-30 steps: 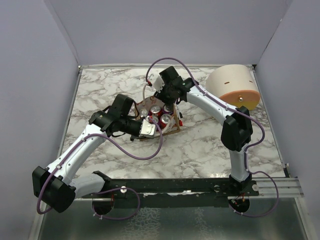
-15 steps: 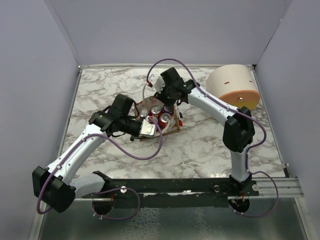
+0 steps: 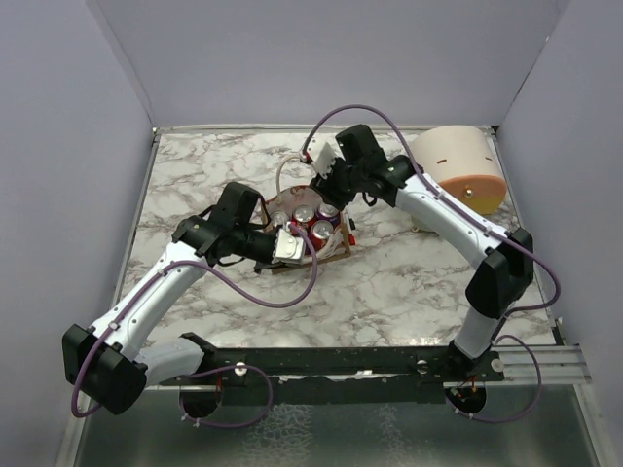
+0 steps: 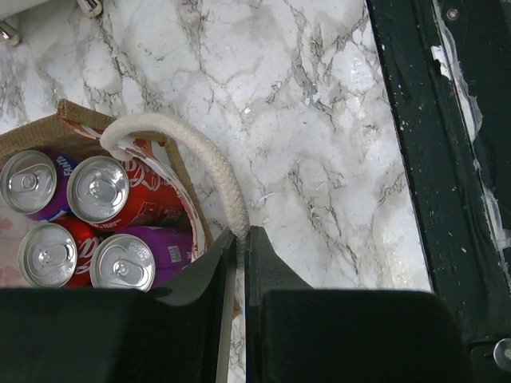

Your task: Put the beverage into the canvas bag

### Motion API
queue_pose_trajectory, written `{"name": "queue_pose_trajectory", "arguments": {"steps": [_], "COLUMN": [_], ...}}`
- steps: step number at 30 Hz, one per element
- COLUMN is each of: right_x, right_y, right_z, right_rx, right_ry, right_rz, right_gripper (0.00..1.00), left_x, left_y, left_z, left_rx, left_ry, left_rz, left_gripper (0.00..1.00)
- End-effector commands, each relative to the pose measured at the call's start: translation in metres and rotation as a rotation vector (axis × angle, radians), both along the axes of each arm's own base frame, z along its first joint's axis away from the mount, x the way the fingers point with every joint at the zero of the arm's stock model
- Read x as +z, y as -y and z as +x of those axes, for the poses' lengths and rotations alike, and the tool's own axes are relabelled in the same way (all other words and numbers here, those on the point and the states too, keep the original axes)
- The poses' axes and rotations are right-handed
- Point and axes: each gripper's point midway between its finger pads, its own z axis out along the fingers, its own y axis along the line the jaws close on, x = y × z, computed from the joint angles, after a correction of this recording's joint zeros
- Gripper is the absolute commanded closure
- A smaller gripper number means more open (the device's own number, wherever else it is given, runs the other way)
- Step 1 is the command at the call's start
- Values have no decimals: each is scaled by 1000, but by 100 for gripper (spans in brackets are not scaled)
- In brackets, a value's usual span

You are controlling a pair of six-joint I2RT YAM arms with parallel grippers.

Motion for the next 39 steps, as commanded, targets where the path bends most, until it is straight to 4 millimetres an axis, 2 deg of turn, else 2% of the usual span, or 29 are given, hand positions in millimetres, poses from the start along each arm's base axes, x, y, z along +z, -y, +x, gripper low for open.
{"name": "queue_pose_trajectory", "arguments": {"steps": [1, 4, 7, 10, 13, 16, 20, 22, 23, 25, 30, 34, 39], "right_x": [34, 46, 65, 89, 108, 117, 115, 112, 110, 106, 105, 111, 125], "right_y": [7, 22, 44, 76, 106, 131, 151, 156, 158, 162, 175, 185, 224], "right_z": [-11, -16, -16, -16, -18, -20, -24, -25, -25, -25, -17, -9, 4], "right_rx": [0, -24, -63, -117, -172, -231, -287, -308, -319, -342, -419, -491, -692], "right_ry": [50, 77, 117, 158, 195, 226, 240, 234, 228, 221, 236, 267, 348], "right_rz": [91, 115, 148, 205, 252, 270, 250, 235, 226, 214, 196, 210, 211], "right_gripper": [51, 50, 48, 46, 41, 32, 23, 10, 6, 0, 0, 0, 0], "left_x": [24, 29, 37, 43, 48, 55, 68, 72, 73, 74, 88, 108, 127], "left_y": [3, 3, 2, -4, -12, -24, -41, -49, -55, -73, -109, -140, -179], "left_z": [-2, 1, 4, 12, 27, 49, 74, 84, 90, 108, 139, 156, 169], "left_rx": [19, 43, 61, 107, 201, 351, 526, 609, 659, 796, 1042, 1229, 1447], "left_ry": [7, 7, 21, 40, 72, 94, 120, 126, 130, 142, 178, 241, 329], "left_rz": [-59, -66, -77, -73, -59, -37, -34, -37, -32, -16, -40, -103, -182], "left_gripper": [100, 96, 82, 67, 59, 53, 28, 8, 2, 1, 1, 1, 1]}}
